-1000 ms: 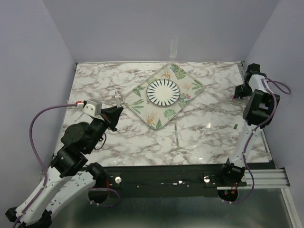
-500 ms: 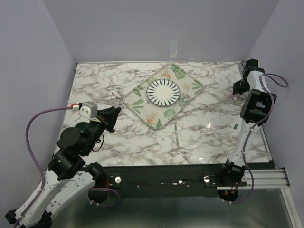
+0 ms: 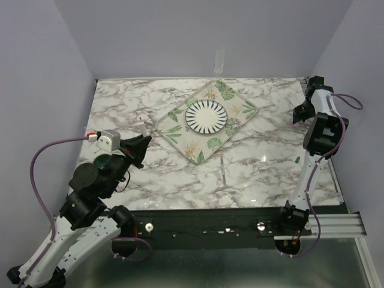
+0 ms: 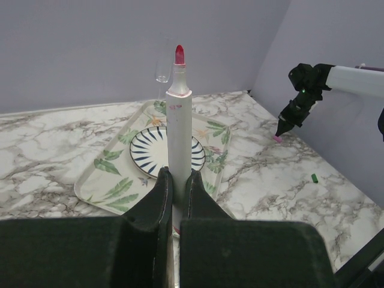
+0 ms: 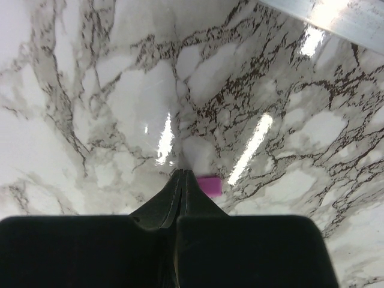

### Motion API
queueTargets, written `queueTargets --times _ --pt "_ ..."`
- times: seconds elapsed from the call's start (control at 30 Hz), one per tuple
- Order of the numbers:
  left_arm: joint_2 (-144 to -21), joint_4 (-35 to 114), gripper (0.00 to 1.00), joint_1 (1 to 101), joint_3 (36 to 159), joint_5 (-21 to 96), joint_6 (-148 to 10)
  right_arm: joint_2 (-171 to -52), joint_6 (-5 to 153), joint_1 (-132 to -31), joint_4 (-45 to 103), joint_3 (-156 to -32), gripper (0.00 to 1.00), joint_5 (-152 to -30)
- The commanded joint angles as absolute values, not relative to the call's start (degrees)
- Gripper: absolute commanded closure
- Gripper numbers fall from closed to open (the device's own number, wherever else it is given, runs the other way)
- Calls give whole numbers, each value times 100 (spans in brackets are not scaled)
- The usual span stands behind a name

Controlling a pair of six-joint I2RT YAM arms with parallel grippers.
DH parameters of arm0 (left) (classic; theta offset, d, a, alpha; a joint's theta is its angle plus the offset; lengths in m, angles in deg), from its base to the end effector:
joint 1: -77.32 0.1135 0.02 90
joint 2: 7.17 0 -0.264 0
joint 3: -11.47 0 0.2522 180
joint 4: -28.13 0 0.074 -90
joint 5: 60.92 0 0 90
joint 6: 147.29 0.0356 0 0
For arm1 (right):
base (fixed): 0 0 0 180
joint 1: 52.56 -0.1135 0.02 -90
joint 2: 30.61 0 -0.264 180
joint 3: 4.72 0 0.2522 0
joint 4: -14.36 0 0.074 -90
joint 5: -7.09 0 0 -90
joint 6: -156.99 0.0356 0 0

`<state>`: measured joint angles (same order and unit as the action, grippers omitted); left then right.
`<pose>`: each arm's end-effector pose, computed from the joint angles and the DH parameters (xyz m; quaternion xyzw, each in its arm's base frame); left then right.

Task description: Insert the pens into the pen caps

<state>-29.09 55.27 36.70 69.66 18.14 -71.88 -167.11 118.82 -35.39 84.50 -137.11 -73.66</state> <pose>0.0697 -0.0509 0.3785 0.0747 0.6454 -0.2963 0.7001 0.4690 -0.1509 0.1721 0.5683 0.8074 -0.0356 0.1542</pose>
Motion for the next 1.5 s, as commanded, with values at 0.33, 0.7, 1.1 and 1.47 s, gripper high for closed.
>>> queueTargets --times 0.33,0.7,1.1,1.47 --pt "-2660 5375 100 3654 6865 1933 -7338 -15667 12077 -3867 8271 -12160 95 -7395" --pt "-2669 5428 100 3645 6804 2170 -7470 -14714 11130 -3990 7787 -11461 90 -7028" --pt "-2871 5437 100 3636 6803 2188 -7470 -15849 11488 -3771 8597 -13004 64 -6656" --pt "-2836 5463 100 3636 6795 2082 -7452 -16147 11673 -3656 8762 -13160 61 -6665"
